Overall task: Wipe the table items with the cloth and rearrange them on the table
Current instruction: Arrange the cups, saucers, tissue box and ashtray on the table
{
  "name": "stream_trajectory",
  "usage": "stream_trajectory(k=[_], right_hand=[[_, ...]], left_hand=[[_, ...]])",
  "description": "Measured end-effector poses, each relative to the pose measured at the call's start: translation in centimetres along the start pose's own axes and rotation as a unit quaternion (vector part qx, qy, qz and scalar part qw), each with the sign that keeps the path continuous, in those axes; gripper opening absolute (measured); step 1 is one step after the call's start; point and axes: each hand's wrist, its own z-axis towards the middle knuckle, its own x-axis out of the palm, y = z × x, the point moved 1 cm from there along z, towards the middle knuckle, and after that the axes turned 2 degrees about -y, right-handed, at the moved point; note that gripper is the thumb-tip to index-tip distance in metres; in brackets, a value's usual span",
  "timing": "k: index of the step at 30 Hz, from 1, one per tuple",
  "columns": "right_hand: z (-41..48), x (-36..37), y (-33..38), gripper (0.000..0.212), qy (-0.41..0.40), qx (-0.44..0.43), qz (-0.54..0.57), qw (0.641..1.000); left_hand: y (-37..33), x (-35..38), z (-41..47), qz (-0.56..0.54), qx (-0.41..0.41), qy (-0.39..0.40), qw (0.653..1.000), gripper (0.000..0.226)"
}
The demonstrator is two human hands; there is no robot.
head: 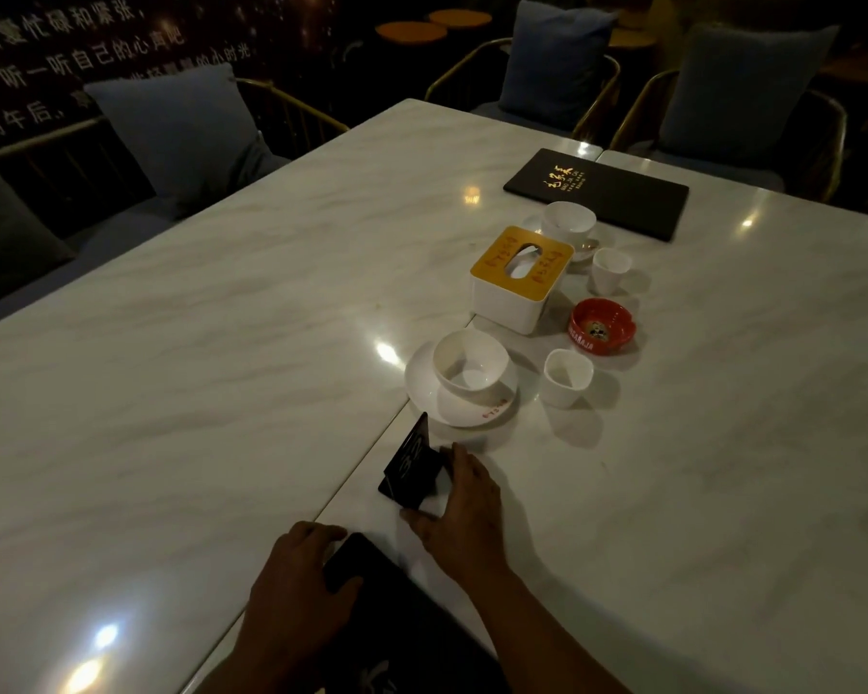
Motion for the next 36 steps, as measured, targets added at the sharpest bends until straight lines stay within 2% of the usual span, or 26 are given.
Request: stream_trajectory(k=[3, 8, 13, 18, 22, 25, 27, 29, 31, 33, 36], right_hand=[[-0.3, -0.1, 0.2, 0.103, 0.011, 0.011, 0.004, 1.000], [-0.2, 0.1, 0.0, 0.094, -0.005, 0.015, 0.040, 0.999], [0.0, 0.6, -0.4, 0.095, -0.006, 0.022, 0.056, 0.998], [-1.3, -1.4, 0.4, 0.100, 0.028, 0.049, 0.090, 0.994], [-5.7, -5.5, -0.1, 0.066, 0.007, 0.037, -0.011, 0.999], [-11.6, -8.4, -1.0, 0.040, -0.026, 0.029, -0.045, 0.998], [-15.9, -10.1, -1.3, 0.030, -0.035, 0.057, -0.066, 0.996], [-20.4, -11.2, -1.7, 0.027, -0.044, 0.124, -0.083, 0.988], [-24.7, -11.6, -2.1, 0.031, -0.051, 0.223, -0.096, 0.969], [-28.4, -11.2, -2.2, 0.048, -0.036, 0.303, -0.102, 0.947], [-31.7, -10.2, -1.5, 0.078, -0.003, 0.358, -0.174, 0.917]], left_hand=[[0.2, -0.2, -0.7, -0.005, 0.000, 0.012, 1.000, 0.054], [0.7, -0.8, -1.4, -0.007, 0.009, 0.028, 1.000, 0.060], [1.5, -0.8, -1.6, -0.006, 0.008, 0.031, 0.999, 0.062], [1.7, -1.0, -2.5, 0.007, 0.022, 0.029, 0.999, 0.064], [0.5, -1.4, -4.6, 0.037, 0.057, 0.051, 0.996, 0.064], [-0.1, -1.1, -7.0, 0.054, 0.097, 0.076, 0.991, 0.066], [0.0, -1.2, -8.4, 0.055, 0.101, 0.078, 0.990, 0.066], [0.8, -1.5, -9.4, 0.053, 0.086, 0.063, 0.993, 0.065], [1.7, -1.8, -9.9, 0.054, 0.089, 0.054, 0.993, 0.068], [2.5, -1.7, -10.4, 0.073, 0.114, 0.075, 0.988, 0.075], [3.2, -0.7, -11.1, 0.148, 0.129, 0.127, 0.972, 0.095]])
